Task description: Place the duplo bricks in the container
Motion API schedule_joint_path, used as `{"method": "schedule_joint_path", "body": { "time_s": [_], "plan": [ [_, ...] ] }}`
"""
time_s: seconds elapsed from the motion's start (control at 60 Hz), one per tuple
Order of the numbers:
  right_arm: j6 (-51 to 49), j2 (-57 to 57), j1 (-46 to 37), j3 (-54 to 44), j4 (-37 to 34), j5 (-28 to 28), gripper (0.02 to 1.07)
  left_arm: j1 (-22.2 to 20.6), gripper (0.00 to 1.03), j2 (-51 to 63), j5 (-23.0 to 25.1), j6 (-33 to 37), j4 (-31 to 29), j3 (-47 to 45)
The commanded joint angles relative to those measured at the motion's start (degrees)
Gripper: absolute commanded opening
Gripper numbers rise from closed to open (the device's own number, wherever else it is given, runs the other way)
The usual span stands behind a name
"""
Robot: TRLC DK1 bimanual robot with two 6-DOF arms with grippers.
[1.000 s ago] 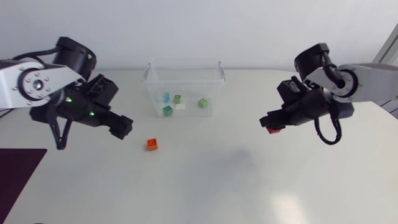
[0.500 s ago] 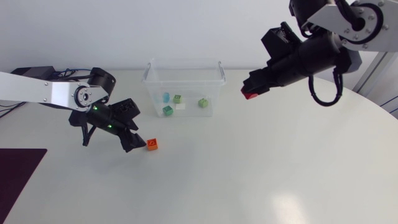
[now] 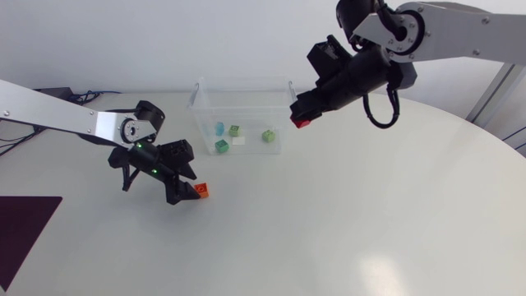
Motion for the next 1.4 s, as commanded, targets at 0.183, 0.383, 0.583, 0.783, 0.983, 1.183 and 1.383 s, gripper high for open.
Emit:
{"method": "schedule_joint_path", "body": {
  "time_s": [0.183,0.383,0.583,0.783,0.983,1.183,1.383],
  "plan": [
    [-0.13,8.12,-0.4,10.97,3.62,-0.36,0.29,-2.12,0.29,1.56,3.89,4.02,-1.95,0.33],
    [0.75,13.13,-0.57,16.68,7.13,0.34,0.3,-1.94,0.28,-3.72,7.23,3.85,-7.14,0.42],
    [0.05,20.52,-0.31,23.18,10.74,2.27,0.3,-2.47,0.28,-14.17,10.05,-0.99,-7.49,0.59],
    [-0.3,24.73,0.04,28.54,11.18,4.03,0.31,-3.26,0.28,-20.94,11.54,-7.4,-6.0,4.11],
    [-1.44,26.76,0.92,30.3,10.56,7.02,0.92,-2.91,0.28,-22.0,11.45,-14.79,1.3,5.69],
    [-1.44,26.05,0.83,29.34,10.21,8.07,1.03,-1.5,0.28,-21.12,11.1,-26.48,15.45,6.57],
    [-1.44,15.51,0.48,17.38,12.76,8.16,1.03,-0.98,0.28,-15.67,6.0,-33.95,24.06,10.96]
  ]
}}
